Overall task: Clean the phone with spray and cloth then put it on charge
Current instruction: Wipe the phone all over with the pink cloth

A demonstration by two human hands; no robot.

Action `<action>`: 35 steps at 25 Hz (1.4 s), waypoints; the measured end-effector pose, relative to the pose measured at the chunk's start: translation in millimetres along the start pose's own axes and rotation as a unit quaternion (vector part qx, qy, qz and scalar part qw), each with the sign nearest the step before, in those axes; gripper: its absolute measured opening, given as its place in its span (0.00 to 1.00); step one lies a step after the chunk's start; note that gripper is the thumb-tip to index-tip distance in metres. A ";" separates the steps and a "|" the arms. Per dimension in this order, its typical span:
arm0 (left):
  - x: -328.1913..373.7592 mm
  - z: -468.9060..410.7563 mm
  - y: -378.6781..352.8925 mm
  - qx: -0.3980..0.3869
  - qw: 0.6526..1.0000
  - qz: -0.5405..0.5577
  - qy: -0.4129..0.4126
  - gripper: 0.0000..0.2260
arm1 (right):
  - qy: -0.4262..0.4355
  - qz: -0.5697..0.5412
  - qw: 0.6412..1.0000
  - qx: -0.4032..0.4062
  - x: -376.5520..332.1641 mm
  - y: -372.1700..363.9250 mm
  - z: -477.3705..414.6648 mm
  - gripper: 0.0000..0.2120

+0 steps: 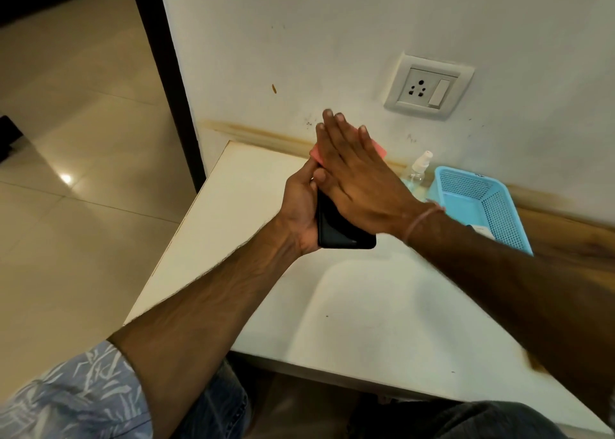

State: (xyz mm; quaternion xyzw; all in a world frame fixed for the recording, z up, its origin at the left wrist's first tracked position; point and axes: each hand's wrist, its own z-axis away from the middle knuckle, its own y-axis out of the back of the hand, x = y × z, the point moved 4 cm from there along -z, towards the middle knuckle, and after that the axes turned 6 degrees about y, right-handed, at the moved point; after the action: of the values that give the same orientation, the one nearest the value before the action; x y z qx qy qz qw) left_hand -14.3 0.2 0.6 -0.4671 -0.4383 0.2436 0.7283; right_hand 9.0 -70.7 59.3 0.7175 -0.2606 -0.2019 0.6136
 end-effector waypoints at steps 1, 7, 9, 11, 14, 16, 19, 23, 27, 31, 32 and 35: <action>0.0 -0.3 2.1 0.009 1.000 0.002 -0.004 0.22 | -0.028 -0.007 1.000 0.006 1.9 -0.5 -7.7 0.31; -5.1 -0.2 4.3 0.019 0.999 0.027 0.003 0.22 | -0.144 -0.063 0.987 0.039 -13.0 -11.1 -10.4 0.33; -5.0 0.9 3.5 0.026 1.000 0.014 0.006 0.22 | -0.137 -0.061 0.988 0.047 -21.7 -15.8 0.6 0.32; -0.9 0.8 8.5 0.051 0.999 0.004 -0.010 0.22 | -0.113 -0.084 0.988 0.060 -32.9 -20.6 14.8 0.32; 4.4 -0.1 14.9 0.080 0.997 -0.014 -0.007 0.30 | -0.072 -0.146 0.984 0.072 -47.8 -25.3 38.5 0.32; 2.1 -0.3 15.9 0.092 0.995 -0.035 0.020 0.34 | -0.051 -0.147 0.986 0.058 -48.4 -27.8 52.4 0.33; -0.7 -0.8 14.6 0.095 0.995 -0.026 0.012 0.34 | -0.027 -0.084 0.996 0.029 -40.2 -28.9 60.8 0.34; -3.3 -3.1 11.9 0.095 0.994 -0.062 -0.007 0.29 | -0.102 -0.065 0.992 0.040 -21.1 -22.7 41.7 0.34; -2.3 -1.6 10.7 0.070 0.996 -0.050 -0.004 0.27 | -0.153 -0.073 0.984 0.048 -14.4 -18.5 18.3 0.36; -2.7 -0.9 12.7 0.081 0.995 -0.060 0.002 0.28 | -0.157 -0.083 0.982 0.060 -21.4 -18.9 21.2 0.37; -2.4 -0.4 13.5 0.090 0.994 -0.062 0.005 0.28 | -0.149 -0.088 0.983 0.060 -25.6 -20.4 26.0 0.36; 2.5 0.2 16.0 0.114 0.992 -0.059 -0.020 0.28 | -0.114 -0.099 0.987 0.051 -40.8 -26.7 45.2 0.35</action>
State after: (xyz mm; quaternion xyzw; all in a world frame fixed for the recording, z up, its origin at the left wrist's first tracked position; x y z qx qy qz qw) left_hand -12.3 9.3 -12.6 -0.3492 -0.4489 0.2579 0.7810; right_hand -47.1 -77.4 24.2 0.7423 -0.2660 -0.3287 0.5198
